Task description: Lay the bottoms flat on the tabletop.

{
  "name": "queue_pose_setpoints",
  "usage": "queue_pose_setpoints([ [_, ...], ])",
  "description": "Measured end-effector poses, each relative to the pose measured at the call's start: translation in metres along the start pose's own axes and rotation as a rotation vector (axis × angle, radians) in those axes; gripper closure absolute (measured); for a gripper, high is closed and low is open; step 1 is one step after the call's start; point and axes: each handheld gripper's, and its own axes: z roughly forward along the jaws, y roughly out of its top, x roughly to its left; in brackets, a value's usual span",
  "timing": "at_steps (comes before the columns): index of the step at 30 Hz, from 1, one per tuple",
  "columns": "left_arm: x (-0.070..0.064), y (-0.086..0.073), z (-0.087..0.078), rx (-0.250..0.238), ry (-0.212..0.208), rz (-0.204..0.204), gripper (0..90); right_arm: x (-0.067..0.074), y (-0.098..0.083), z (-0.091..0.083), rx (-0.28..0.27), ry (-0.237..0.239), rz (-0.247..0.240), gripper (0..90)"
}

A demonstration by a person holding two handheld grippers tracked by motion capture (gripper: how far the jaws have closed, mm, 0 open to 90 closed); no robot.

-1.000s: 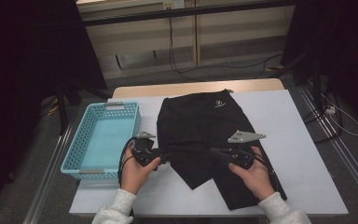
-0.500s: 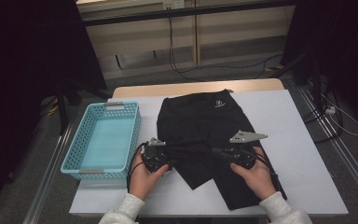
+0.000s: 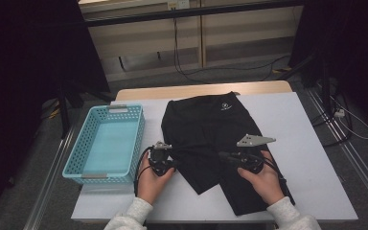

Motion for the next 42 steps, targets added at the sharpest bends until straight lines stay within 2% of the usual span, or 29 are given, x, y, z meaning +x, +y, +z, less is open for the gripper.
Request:
queue_pose_setpoints([
  [2, 0.001, 0.001, -0.002, 0.023, -0.021, -0.009, 88.4, -0.001, 0.0, 0.001, 0.001, 0.002, 0.003, 90.0],
  [4, 0.002, 0.001, -0.006, 0.042, -0.024, -0.029, 88.7, -0.001, -0.001, 0.001, 0.005, 0.004, 0.001, 90.0],
  [8, 0.01, 0.003, -0.025, 0.086, -0.055, -0.037, 88.8, 0.001, -0.002, 0.003, 0.01, 0.016, 0.005, 90.0],
  [11, 0.016, 0.007, -0.044, 0.074, -0.063, -0.061, 88.8, 0.005, -0.005, 0.008, 0.036, 0.035, 0.0, 90.0],
  [14, 0.021, 0.01, -0.056, 0.076, -0.077, -0.067, 88.7, 0.009, -0.006, 0.015, 0.051, 0.047, -0.007, 90.0],
  [15, 0.022, 0.011, -0.057, 0.084, -0.077, -0.057, 88.6, 0.01, -0.005, 0.017, 0.056, 0.05, -0.01, 90.0],
  [19, 0.027, 0.01, -0.052, 0.063, -0.058, -0.074, 87.7, 0.013, -0.008, 0.027, 0.09, 0.045, -0.026, 90.0],
  [21, 0.027, 0.009, -0.047, 0.058, -0.058, -0.063, 85.8, 0.011, -0.009, 0.031, 0.111, 0.036, -0.028, 90.0],
  [22, 0.026, 0.008, -0.044, 0.051, -0.064, -0.058, 79.3, 0.009, -0.009, 0.032, 0.115, 0.026, -0.028, 90.0],
  [23, 0.024, 0.007, -0.043, 0.036, -0.056, -0.051, 68.5, 0.008, -0.009, 0.031, 0.116, 0.021, -0.022, 90.0],
  [24, 0.023, 0.008, -0.044, 0.031, -0.049, -0.037, 61.5, 0.006, -0.009, 0.03, 0.113, 0.018, -0.015, 90.0],
  [25, 0.021, 0.008, -0.045, 0.03, -0.045, -0.024, 60.8, 0.004, -0.01, 0.028, 0.111, 0.015, -0.013, 90.0],
  [27, 0.015, 0.006, -0.045, 0.009, -0.026, -0.011, 53.1, 0.003, -0.011, 0.026, 0.114, 0.017, -0.009, 90.0],
  [29, 0.01, 0.004, -0.045, 0.017, -0.005, 0.013, 47.0, 0.002, -0.012, 0.024, 0.11, 0.015, -0.011, 90.0],
  [33, 0.005, -0.008, -0.041, 0.056, 0.028, 0.038, 42.9, 0.002, -0.011, 0.018, 0.105, 0.0, -0.028, 90.0],
  [36, 0.006, -0.017, -0.036, 0.064, 0.042, 0.035, 40.2, -0.002, -0.009, 0.011, 0.074, 0.002, -0.004, 90.0],
  [37, 0.005, -0.019, -0.034, 0.069, 0.039, 0.042, 40.1, -0.003, -0.009, 0.009, 0.068, -0.004, -0.005, 90.0],
  [39, 0.003, -0.02, -0.03, 0.043, 0.029, 0.043, 37.6, -0.005, -0.009, 0.007, 0.057, 0.0, 0.008, 90.0],
  [42, 0.0, -0.019, -0.026, 0.037, 0.008, 0.036, 43.7, -0.004, -0.01, 0.007, 0.06, 0.004, 0.01, 90.0],
])
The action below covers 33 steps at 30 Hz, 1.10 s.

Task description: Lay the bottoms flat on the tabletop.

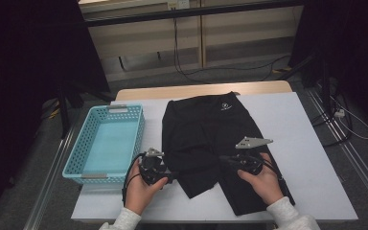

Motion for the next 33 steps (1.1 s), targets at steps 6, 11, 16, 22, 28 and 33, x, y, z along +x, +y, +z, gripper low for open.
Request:
queue_pose_setpoints([
  [6, -0.005, 0.003, 0.004, 0.014, 0.004, 0.007, 61.3, 0.003, 0.001, 0.002, 0.004, 0.002, -0.016, 90.0],
  [11, -0.012, 0.006, 0.008, 0.043, -0.003, -0.008, 82.3, 0.002, 0.001, 0.002, 0.001, -0.004, -0.018, 90.0],
  [16, -0.005, 0.01, -0.005, 0.066, -0.051, -0.048, 88.7, 0.004, 0.001, 0.001, 0.0, 0.004, -0.02, 90.0],
  [22, 0.015, 0.009, -0.038, 0.065, -0.052, -0.095, 88.8, 0.016, 0.001, 0.008, 0.022, 0.057, -0.069, 90.0],
  [28, 0.018, 0.006, -0.036, 0.075, -0.069, -0.108, 88.7, 0.037, 0.0, 0.012, 0.064, 0.055, -0.186, 79.8],
  [33, 0.019, 0.007, -0.037, 0.058, -0.075, -0.112, 88.7, 0.052, -0.007, 0.017, 0.104, 0.084, -0.253, 63.4],
])
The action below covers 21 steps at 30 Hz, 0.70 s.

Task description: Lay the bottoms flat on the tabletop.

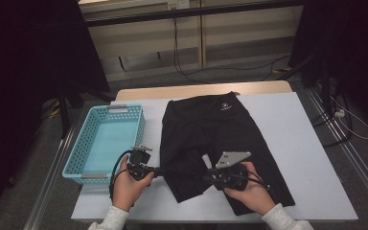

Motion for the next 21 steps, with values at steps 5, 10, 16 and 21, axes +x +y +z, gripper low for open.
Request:
queue_pose_setpoints([
  [5, 0.001, 0.002, -0.002, -0.016, 0.001, -0.009, 88.6, 0.005, -0.002, 0.017, 0.049, -0.009, -0.026, 54.7],
  [10, 0.0, 0.002, 0.001, -0.012, -0.001, 0.001, 88.5, 0.008, 0.001, 0.024, 0.071, -0.024, -0.065, 84.2],
  [16, 0.002, 0.001, 0.0, -0.005, 0.004, 0.01, 88.5, 0.002, 0.003, 0.004, 0.034, 0.018, 0.003, 89.6],
  [21, -0.002, 0.001, 0.005, -0.024, 0.002, 0.041, 80.5, -0.013, 0.001, -0.02, -0.043, 0.002, 0.082, 89.9],
])
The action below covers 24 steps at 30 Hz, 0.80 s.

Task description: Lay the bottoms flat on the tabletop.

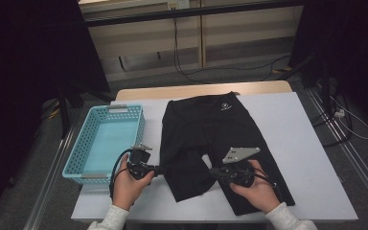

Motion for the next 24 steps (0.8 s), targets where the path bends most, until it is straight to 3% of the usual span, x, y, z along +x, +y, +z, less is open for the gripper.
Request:
queue_pose_setpoints([
  [3, -0.005, 0.0, 0.005, 0.0, -0.002, 0.027, 63.5, -0.007, -0.005, -0.002, 0.006, -0.03, 0.025, 89.9],
  [6, -0.009, -0.002, 0.007, -0.001, 0.004, 0.047, 54.3, -0.011, -0.006, -0.005, 0.004, -0.037, 0.034, 89.9],
  [12, -0.015, -0.012, 0.012, 0.001, 0.063, 0.063, 40.9, -0.011, -0.01, -0.007, 0.014, -0.059, 0.034, 89.8],
  [16, -0.016, -0.018, 0.019, 0.017, 0.077, 0.08, 38.9, -0.013, -0.011, -0.009, 0.009, -0.068, 0.039, 89.8],
  [20, -0.024, -0.022, 0.025, -0.008, 0.116, 0.119, 35.5, -0.012, -0.012, -0.009, 0.009, -0.073, 0.037, 89.7],
  [22, -0.03, -0.022, 0.026, -0.002, 0.151, 0.116, 41.6, -0.011, -0.012, -0.008, 0.012, -0.073, 0.037, 89.7],
  [24, -0.034, -0.022, 0.028, 0.003, 0.149, 0.117, 49.4, -0.009, -0.012, -0.007, 0.015, -0.074, 0.031, 89.7],
])
